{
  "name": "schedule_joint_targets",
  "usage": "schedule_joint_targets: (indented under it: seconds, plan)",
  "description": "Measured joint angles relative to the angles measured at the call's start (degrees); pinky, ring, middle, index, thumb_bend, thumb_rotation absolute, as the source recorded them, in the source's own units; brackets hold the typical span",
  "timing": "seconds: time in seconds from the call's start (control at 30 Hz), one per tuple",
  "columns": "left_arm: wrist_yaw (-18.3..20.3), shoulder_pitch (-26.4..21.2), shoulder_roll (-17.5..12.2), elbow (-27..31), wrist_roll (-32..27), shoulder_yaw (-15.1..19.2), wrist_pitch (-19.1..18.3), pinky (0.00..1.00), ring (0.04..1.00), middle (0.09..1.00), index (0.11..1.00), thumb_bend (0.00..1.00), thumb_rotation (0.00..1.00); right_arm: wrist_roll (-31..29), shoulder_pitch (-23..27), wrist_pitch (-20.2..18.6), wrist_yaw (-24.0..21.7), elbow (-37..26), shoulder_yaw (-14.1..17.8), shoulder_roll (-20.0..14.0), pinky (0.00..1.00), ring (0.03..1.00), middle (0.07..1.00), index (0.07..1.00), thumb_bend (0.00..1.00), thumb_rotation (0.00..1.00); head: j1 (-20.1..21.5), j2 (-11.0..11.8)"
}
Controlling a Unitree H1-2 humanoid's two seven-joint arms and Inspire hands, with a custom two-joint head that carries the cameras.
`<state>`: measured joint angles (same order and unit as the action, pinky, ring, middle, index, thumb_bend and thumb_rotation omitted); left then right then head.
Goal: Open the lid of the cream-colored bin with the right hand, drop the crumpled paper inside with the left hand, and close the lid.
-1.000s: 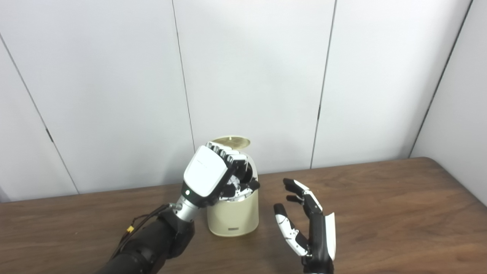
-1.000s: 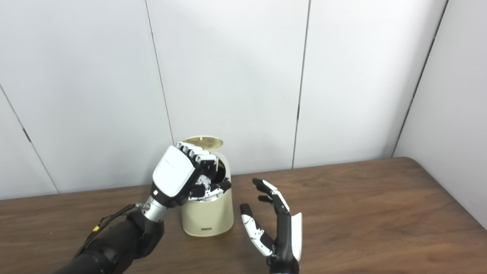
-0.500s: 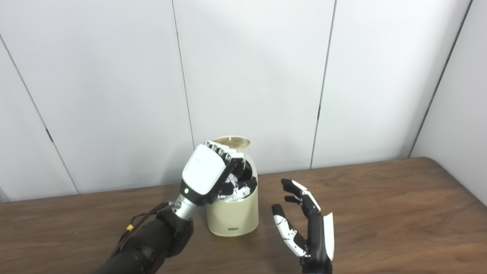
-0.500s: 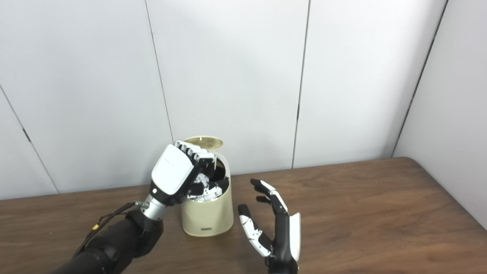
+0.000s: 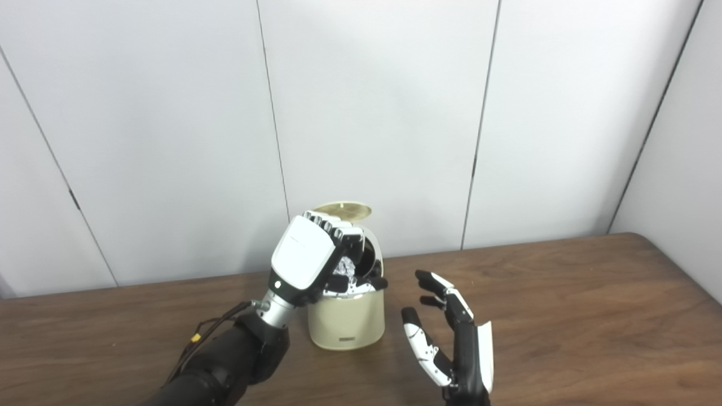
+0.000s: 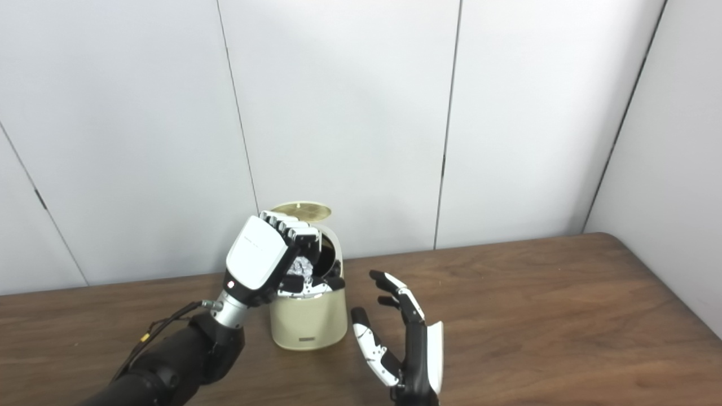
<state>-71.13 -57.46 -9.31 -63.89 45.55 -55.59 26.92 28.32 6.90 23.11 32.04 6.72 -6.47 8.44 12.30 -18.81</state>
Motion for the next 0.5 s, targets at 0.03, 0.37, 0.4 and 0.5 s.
schedule_joint_targets:
  seconds: [0.03, 0.37, 0.4, 0.5]
  plan:
    - [0.2, 0.0, 0.0, 0.0, -0.8, -0.5, 0.0, 0.17, 0.198, 0.253, 0.291, 0.96, 0.46, 0.0, 0.0, 0.0, 0.0, 0.0, 0.0, 0.0, 0.65, 0.748, 0.759, 0.727, 0.21, 0.52, 0.0, 0.0]
    - [1.4, 0.0, -0.6, 1.0, -4.8, -2.8, 0.1, 0.29, 0.331, 0.386, 0.435, 1.00, 0.39, -0.1, 0.0, 0.0, 0.0, 0.0, 0.0, 0.0, 0.64, 0.745, 0.760, 0.728, 0.21, 0.50, 0.0, 0.1]
    - [1.5, 0.0, -0.7, 1.5, -5.1, -3.0, 0.1, 0.29, 0.331, 0.386, 0.435, 1.00, 0.39, -0.1, 0.0, 0.0, 0.0, 0.0, -0.1, 0.0, 0.64, 0.745, 0.760, 0.728, 0.21, 0.50, 0.0, 0.1]
    - [1.6, 0.0, -0.8, 2.2, -5.9, -3.8, 0.1, 0.35, 0.391, 0.439, 0.476, 1.00, 0.38, -0.1, 0.0, 0.0, 0.0, 0.0, -0.1, 0.0, 0.65, 0.749, 0.762, 0.730, 0.20, 0.50, 0.0, 0.0]
